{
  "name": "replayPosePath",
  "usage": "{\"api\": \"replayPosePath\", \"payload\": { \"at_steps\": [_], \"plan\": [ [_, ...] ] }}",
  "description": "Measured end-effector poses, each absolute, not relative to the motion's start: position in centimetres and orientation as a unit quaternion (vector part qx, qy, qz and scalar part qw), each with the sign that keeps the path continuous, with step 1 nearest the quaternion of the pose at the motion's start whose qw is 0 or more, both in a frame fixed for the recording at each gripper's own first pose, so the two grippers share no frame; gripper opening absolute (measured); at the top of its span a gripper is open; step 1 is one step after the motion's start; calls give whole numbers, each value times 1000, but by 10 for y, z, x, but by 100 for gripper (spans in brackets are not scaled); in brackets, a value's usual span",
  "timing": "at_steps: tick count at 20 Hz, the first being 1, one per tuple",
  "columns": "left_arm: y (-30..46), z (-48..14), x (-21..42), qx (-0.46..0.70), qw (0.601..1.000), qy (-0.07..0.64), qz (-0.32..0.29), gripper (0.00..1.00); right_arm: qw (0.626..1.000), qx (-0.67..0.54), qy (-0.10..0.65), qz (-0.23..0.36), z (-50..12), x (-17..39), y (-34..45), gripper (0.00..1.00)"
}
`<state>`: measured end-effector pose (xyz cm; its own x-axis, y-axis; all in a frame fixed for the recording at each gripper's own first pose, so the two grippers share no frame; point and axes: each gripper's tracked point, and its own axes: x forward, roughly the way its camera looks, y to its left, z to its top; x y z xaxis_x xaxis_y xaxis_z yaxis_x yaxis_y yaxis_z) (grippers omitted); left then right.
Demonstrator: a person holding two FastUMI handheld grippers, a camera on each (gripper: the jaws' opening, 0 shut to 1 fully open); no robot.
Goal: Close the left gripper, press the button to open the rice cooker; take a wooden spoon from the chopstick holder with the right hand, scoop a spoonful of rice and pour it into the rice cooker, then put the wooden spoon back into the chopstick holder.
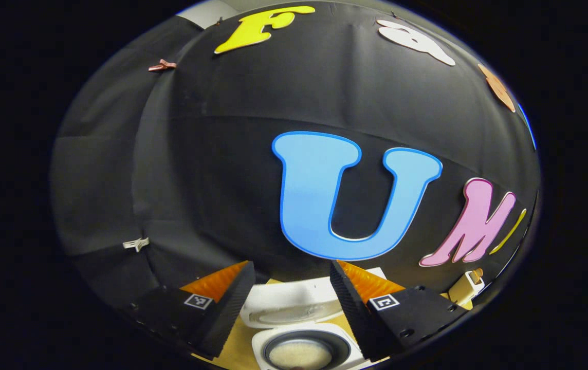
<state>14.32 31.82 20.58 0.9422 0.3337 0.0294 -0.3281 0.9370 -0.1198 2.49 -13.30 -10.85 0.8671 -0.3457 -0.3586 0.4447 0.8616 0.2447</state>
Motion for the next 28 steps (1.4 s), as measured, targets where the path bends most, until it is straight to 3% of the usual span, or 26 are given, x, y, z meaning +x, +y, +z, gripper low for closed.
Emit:
{"api": "replayPosePath", "payload": {
  "at_steps": [6, 11, 12, 15, 28],
  "plan": [
    [322, 189, 210, -41, 989, 26, 140, 94, 952, 159, 159, -205, -112, -8, -93, 98],
    [307, 157, 227, -49, 988, 85, 122, 95, 951, 164, 161, -206, -117, -15, -82, 98],
    [306, 156, 226, -52, 987, 89, 124, 91, 951, 165, 163, -205, -118, -14, -80, 98],
    [297, 148, 216, -58, 985, 108, 120, 98, 950, 171, 175, -194, -127, -14, -73, 98],
    [209, 40, 116, -120, 971, 177, 109, 98, 955, 169, 215, -114, -149, 9, -51, 98]
  ]
}}
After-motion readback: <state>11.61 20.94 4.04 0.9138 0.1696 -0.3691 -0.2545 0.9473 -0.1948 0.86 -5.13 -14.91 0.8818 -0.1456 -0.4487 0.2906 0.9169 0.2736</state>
